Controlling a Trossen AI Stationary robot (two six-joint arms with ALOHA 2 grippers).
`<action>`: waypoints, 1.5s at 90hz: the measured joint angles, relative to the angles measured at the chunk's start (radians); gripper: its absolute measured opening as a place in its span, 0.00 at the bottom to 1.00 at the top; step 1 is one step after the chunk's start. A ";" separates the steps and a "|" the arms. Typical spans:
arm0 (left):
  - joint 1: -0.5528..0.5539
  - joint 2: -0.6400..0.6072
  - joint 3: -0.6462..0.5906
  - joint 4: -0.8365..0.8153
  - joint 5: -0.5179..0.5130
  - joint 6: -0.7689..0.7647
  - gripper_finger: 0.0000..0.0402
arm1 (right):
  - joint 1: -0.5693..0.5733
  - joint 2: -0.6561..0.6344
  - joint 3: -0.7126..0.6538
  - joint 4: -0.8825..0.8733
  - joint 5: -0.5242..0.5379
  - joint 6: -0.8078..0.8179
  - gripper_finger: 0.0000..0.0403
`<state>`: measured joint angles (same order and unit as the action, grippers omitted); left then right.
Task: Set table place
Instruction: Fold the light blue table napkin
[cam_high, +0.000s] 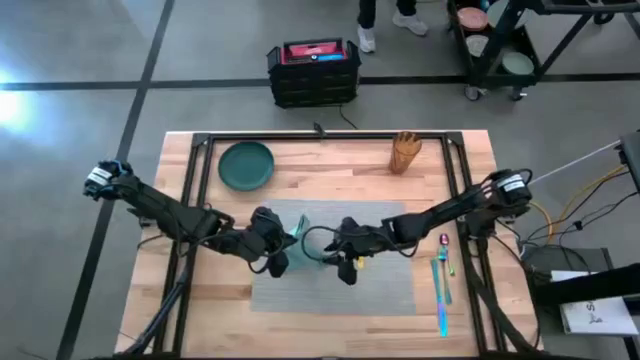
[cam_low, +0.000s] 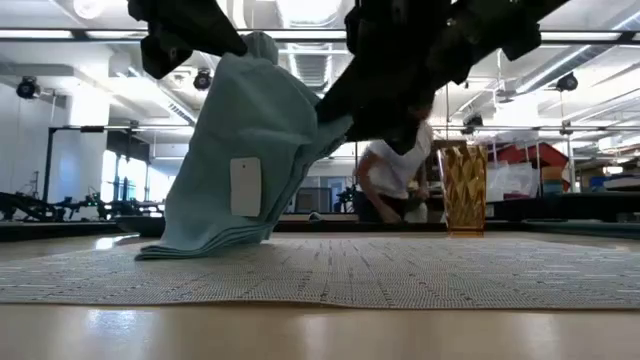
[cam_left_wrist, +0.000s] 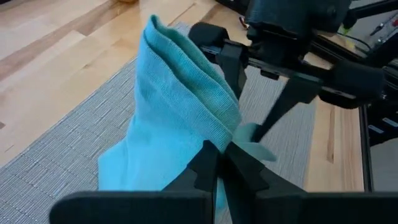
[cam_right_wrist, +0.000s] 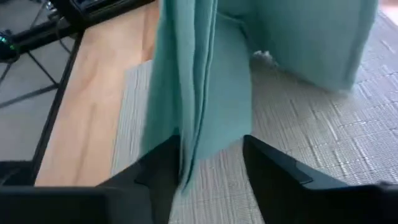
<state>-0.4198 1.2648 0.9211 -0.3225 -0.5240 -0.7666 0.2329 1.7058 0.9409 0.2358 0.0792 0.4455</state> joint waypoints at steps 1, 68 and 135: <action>0.000 0.000 0.000 0.000 0.000 0.000 0.01 | 0.000 0.000 0.000 0.002 0.000 -0.001 0.26; 0.003 -0.021 0.000 -0.125 0.140 0.018 0.22 | 0.001 -0.071 0.000 -0.197 0.120 -0.179 0.00; -0.085 0.470 0.009 0.524 0.025 -0.219 0.29 | 0.011 -0.100 0.000 -0.305 0.141 -0.159 0.00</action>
<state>-0.5052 1.7352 0.9298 0.2014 -0.4987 -0.9852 0.2443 1.6058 0.9413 -0.0695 0.2203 0.2868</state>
